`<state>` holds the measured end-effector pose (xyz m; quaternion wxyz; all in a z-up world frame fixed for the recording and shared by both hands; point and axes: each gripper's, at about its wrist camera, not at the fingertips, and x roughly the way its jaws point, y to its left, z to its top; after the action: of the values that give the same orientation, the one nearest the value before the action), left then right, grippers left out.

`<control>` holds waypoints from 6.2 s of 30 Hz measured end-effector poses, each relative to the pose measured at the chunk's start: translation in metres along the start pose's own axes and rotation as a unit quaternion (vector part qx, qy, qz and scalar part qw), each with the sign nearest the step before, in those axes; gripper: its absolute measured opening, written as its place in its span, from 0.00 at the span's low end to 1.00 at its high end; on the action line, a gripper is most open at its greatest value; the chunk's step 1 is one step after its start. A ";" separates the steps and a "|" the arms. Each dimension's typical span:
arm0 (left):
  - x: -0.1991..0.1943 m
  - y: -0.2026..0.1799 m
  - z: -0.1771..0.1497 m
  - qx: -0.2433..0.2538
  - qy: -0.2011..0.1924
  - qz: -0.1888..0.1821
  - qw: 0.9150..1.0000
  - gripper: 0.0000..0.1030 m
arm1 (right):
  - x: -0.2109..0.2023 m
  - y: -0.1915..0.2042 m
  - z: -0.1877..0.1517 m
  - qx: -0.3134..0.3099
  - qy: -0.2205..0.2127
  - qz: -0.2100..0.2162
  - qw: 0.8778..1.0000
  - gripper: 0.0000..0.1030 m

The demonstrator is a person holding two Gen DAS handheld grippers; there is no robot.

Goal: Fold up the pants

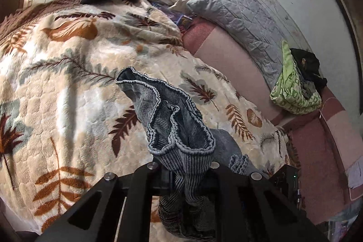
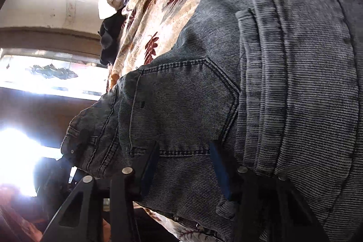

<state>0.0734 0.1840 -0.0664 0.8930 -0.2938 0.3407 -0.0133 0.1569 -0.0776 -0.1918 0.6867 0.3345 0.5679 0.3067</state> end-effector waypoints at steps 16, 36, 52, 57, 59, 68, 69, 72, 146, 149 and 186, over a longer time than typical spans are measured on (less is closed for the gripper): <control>0.036 -0.196 -0.102 0.291 0.066 -0.040 0.954 0.12 | -0.207 -0.057 -0.001 0.055 -0.233 0.012 0.971 0.74; 0.089 -0.202 -0.166 0.315 0.163 -0.049 0.934 0.15 | -0.217 -0.084 0.013 0.042 -0.155 -0.011 0.987 0.76; 0.097 -0.219 -0.201 0.386 0.172 -0.027 0.906 0.15 | -0.220 -0.040 0.041 -0.013 -0.136 0.045 0.990 0.76; 0.096 -0.219 -0.203 0.393 0.169 -0.027 0.904 0.15 | -0.166 -0.032 0.081 -0.009 -0.044 0.125 0.991 0.82; 0.095 -0.221 -0.202 0.391 0.171 -0.032 0.904 0.16 | -0.130 -0.048 0.093 -0.004 0.004 0.089 0.996 0.83; 0.018 -0.191 -0.152 0.330 0.103 -0.083 0.935 0.32 | -0.104 -0.097 0.085 0.040 0.028 0.044 0.998 0.68; 0.010 -0.182 -0.141 0.316 0.073 -0.070 0.943 0.37 | -0.104 -0.098 0.084 0.042 0.025 0.045 0.998 0.68; 0.020 -0.150 -0.115 0.262 0.056 0.005 0.963 0.46 | -0.110 -0.097 0.082 0.037 0.019 0.042 0.998 0.68; 0.032 -0.102 -0.090 0.191 0.120 0.072 0.972 0.76 | -0.210 -0.080 -0.030 -0.014 -0.095 -0.023 0.995 0.93; 0.035 -0.101 -0.087 0.191 0.125 0.072 0.971 0.77 | -0.207 -0.089 -0.024 -0.003 -0.091 -0.030 0.995 0.93; 0.114 -0.107 -0.075 0.188 0.222 0.007 0.957 0.28 | -0.142 -0.057 0.019 -0.112 -0.021 -0.193 0.975 0.19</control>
<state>0.1340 0.0314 -0.1223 0.8338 -0.1075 0.5241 -0.1361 0.1547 -0.2265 -0.1537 0.7778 0.1457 0.5692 0.2233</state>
